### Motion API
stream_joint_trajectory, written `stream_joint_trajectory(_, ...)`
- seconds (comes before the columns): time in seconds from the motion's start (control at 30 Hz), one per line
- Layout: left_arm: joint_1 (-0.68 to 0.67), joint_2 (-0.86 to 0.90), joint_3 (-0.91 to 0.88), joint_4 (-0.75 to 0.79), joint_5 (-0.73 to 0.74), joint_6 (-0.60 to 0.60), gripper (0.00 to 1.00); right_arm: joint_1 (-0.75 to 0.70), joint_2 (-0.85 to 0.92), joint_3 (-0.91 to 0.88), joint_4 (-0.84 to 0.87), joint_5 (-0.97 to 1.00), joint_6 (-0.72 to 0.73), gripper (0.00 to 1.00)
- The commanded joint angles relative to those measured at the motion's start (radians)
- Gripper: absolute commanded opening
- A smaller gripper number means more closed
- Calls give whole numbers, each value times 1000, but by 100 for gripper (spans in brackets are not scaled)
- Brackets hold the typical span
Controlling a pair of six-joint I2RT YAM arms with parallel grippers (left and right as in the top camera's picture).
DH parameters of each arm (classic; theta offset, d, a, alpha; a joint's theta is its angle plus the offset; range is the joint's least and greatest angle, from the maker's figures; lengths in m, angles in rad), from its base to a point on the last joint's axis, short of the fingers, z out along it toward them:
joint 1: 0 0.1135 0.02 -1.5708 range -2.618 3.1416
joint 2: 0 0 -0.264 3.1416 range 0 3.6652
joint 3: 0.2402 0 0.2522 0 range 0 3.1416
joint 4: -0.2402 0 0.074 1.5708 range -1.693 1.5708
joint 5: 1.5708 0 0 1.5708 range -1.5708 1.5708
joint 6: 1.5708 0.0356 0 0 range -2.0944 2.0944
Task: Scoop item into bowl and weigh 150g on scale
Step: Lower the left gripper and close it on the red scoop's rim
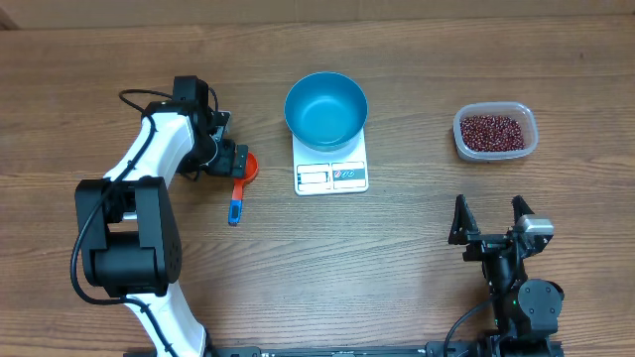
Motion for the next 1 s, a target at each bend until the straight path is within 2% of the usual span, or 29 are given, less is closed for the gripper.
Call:
stream_joint_trajectory(0.0, -4, 15, 20, 5, 8, 16, 99, 5, -10, -11, 6, -1, -5, 100)
stream_joint_trajectory(0.13, -4, 15, 20, 8, 8, 16, 94, 5, -10, -11, 6, -1, -5, 100)
stream_joint_trajectory(0.3, -4, 15, 20, 8, 8, 16, 76, 5, -10, -11, 6, -1, -4, 100)
stream_joint_trajectory(0.47, -4, 15, 20, 10, 8, 16, 70, 5, -10, -11, 6, -1, -5, 100)
stream_joint_trajectory(0.6, -4, 15, 20, 10, 8, 16, 59, 5, -10, -11, 6, -1, -5, 100)
stream_joint_trajectory(0.77, -4, 15, 20, 10, 8, 16, 58, 5, -10, -11, 6, -1, -5, 100)
stream_joint_trajectory(0.97, -4, 15, 20, 10, 8, 16, 49, 5, -10, -11, 6, -1, -5, 100)
